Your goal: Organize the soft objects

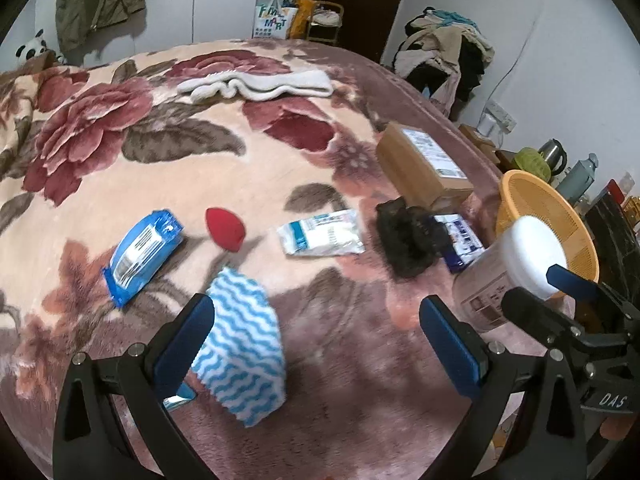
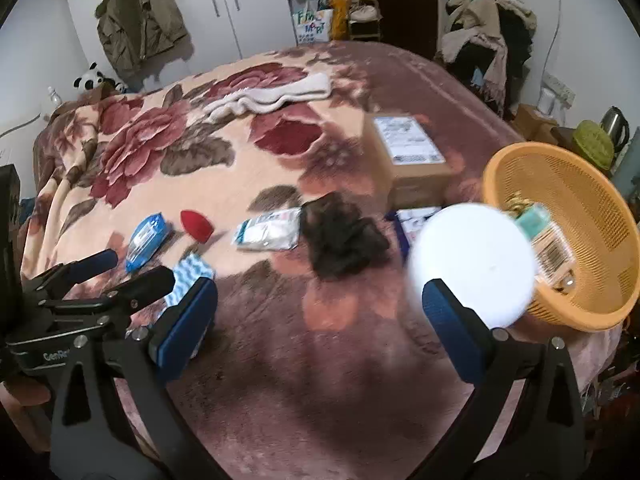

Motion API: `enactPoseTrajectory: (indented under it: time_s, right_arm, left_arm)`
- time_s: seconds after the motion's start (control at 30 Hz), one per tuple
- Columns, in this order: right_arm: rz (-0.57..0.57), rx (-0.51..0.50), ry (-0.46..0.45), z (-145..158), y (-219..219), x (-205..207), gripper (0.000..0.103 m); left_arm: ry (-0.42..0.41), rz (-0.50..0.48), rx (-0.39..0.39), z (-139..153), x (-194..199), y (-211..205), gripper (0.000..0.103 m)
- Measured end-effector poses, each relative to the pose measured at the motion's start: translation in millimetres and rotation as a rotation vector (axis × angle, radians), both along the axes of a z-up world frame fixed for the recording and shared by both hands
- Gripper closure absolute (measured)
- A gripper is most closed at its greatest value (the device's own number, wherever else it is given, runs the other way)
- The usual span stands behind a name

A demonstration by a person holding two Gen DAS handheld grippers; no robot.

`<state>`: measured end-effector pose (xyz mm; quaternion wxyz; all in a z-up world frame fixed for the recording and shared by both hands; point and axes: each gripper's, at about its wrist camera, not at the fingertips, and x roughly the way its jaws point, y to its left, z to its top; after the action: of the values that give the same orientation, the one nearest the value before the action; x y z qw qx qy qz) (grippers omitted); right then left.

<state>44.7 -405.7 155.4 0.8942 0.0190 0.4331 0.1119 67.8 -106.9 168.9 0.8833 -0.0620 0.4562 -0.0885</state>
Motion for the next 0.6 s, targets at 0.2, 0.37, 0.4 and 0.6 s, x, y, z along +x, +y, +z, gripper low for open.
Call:
enactPoseTrajectory:
  time_s: [0.2, 0.37, 0.4, 0.6]
  right_arm:
    - [0.015, 0.003, 0.042, -21.5, 16.1, -5.0, 0.0]
    - [0.012, 0.007, 0.078, -40.7, 21.9, -9.8, 0.0]
    - [0.011, 0.006, 0.086, -44.7, 23.1, -10.4, 0.0]
    - [0.01, 0.005, 0.126, -65.4, 27.2, -13.2, 0.0]
  left_arm:
    - [0.02, 0.019, 0.006, -18.0, -5.8, 17.5, 0.0]
    - [0.037, 0.033, 0.026, -37.0, -15.8, 24.3, 0.0]
    - [0.042, 0.033, 0.029, -41.5, -18.1, 25.6, 0.0]
    - [0.079, 0.046, 0.042, -65.6, -26.4, 31.3, 0.0]
